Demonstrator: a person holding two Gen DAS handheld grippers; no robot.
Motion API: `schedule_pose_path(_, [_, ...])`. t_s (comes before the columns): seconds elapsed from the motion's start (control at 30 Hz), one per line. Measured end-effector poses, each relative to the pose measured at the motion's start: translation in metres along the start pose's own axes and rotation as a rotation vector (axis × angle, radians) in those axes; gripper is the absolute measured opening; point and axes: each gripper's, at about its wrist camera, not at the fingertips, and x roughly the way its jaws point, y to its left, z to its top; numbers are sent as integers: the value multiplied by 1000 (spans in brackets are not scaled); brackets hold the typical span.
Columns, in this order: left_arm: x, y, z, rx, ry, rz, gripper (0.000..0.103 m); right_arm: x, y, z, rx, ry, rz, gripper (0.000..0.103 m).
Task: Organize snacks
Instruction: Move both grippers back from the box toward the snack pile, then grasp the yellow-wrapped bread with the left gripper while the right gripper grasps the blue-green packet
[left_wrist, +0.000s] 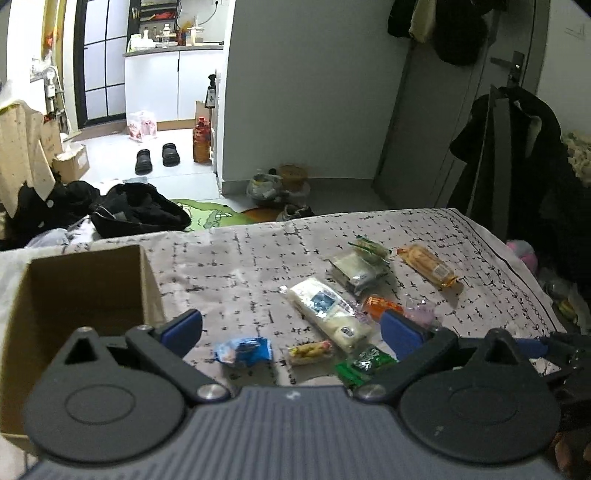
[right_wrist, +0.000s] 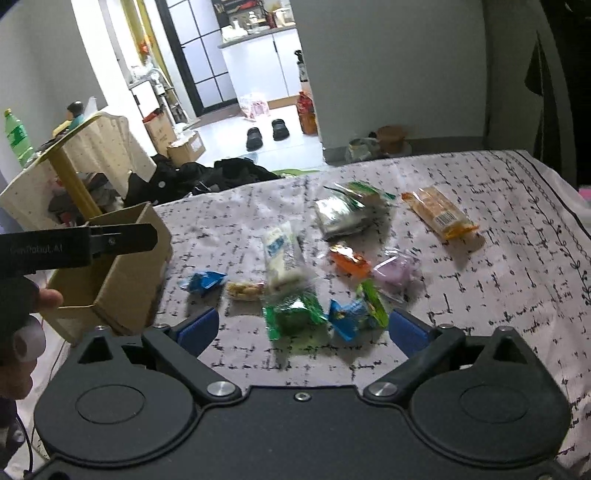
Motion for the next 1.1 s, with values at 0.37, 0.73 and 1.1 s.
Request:
schedule_pose_path(0.37, [45, -5, -12, -2, 84, -41, 70, 24, -27, 0, 110, 71, -35, 70])
schedule_pose_path(0.73, [88, -8, -26, 65, 164, -69, 50, 59, -42, 2, 192, 146, -83, 58])
schedule_pose_path(1.1, [118, -15, -21, 83, 170, -122, 50, 79, -53, 8, 296, 139, -120, 56])
